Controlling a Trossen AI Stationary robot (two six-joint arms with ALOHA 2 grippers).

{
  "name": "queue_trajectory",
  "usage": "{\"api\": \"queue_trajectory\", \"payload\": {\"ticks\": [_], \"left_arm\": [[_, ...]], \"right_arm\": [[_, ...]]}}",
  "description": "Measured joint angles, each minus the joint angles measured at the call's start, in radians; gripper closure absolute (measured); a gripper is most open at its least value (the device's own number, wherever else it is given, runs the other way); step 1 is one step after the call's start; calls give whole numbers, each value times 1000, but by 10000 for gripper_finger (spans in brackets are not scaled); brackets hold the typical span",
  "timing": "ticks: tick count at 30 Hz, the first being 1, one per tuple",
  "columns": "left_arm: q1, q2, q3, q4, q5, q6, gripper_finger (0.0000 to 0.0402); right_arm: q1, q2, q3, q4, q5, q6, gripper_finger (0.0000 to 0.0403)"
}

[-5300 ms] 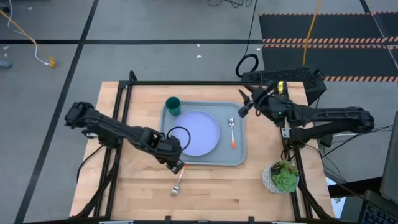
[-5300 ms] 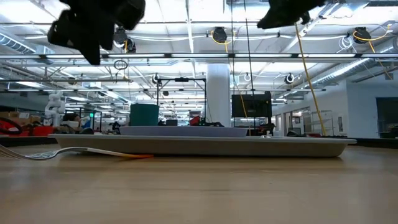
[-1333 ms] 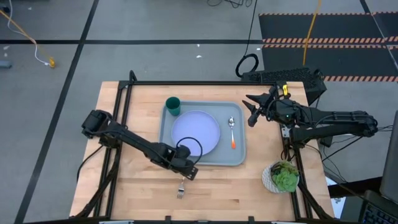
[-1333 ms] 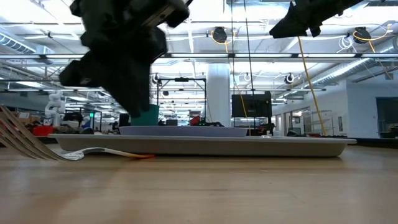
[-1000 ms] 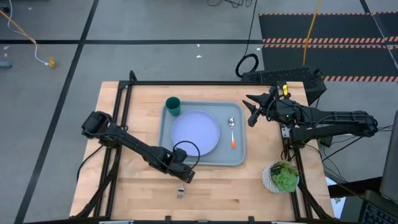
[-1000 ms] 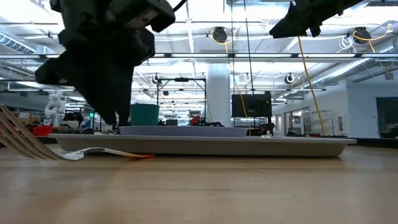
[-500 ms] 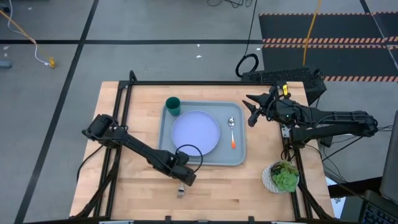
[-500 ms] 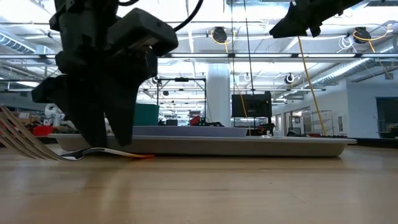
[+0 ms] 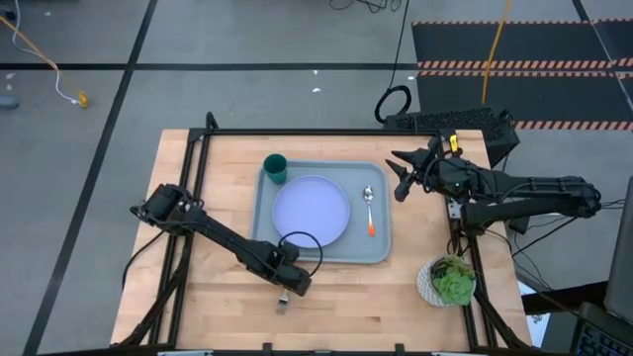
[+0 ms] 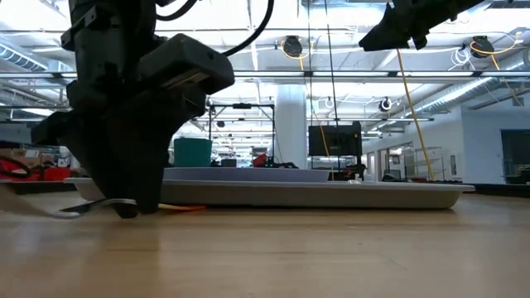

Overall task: Pick and place plate/cup/fork/spoon on tray
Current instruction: Put the orange fork on the gray serving tray in between the violet plate and orange spoon

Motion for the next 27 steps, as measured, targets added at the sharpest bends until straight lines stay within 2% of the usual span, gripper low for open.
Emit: {"api": "queue_trajectory", "payload": {"ticks": [4, 5, 16, 21, 27], "left_arm": [[-4, 1, -3, -11, -2, 7, 373], [-5, 1, -2, -6, 0, 6, 383], [-55, -1, 3, 34, 33, -27, 387], [-90, 2, 15, 118, 94, 55, 386], [-93, 2, 16, 171, 41, 110, 387]], "right_arm": [[0, 0, 0, -4, 0, 0, 275], [0, 0, 0, -4, 0, 0, 275], [0, 0, 0, -11, 0, 0, 275], [0, 0, 0, -11, 0, 0, 275], [0, 0, 0, -11, 0, 2, 275]]}}
